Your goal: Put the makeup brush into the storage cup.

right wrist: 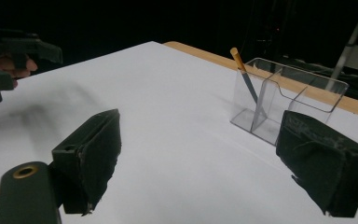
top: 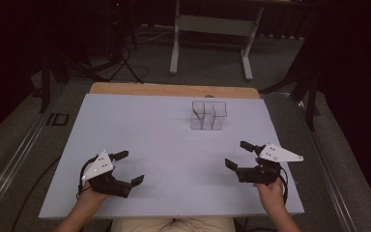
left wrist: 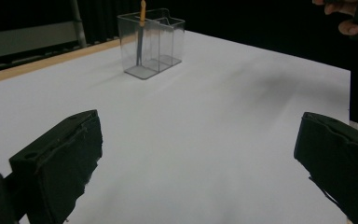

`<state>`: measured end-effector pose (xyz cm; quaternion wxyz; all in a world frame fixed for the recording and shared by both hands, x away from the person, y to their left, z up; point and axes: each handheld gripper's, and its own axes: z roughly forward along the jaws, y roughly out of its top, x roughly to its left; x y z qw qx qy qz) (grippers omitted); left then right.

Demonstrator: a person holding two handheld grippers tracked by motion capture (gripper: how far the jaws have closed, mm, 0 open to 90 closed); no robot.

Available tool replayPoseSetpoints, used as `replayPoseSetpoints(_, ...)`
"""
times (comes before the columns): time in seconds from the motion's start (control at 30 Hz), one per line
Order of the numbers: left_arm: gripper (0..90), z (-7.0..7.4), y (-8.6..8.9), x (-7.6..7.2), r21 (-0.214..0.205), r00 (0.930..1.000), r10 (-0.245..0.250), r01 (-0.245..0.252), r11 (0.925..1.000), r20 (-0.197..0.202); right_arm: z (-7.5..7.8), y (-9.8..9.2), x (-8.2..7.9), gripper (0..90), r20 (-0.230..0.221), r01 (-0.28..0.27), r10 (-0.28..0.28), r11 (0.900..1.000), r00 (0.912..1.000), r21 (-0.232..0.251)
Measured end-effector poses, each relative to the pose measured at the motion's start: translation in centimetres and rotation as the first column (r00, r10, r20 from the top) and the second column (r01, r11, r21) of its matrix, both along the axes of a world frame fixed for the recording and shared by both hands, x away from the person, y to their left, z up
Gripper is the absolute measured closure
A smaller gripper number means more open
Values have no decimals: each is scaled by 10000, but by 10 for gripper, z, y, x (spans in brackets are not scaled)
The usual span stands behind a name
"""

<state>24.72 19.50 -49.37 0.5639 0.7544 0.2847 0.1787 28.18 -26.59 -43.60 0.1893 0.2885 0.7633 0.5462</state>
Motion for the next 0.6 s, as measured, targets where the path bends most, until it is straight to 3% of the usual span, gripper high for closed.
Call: replayPoseSetpoints(0.6,17,2,1,-1,16,9998,60,-60,10000,205,-5,-1,2,139,-157,39,-42,9999,9999,-129)
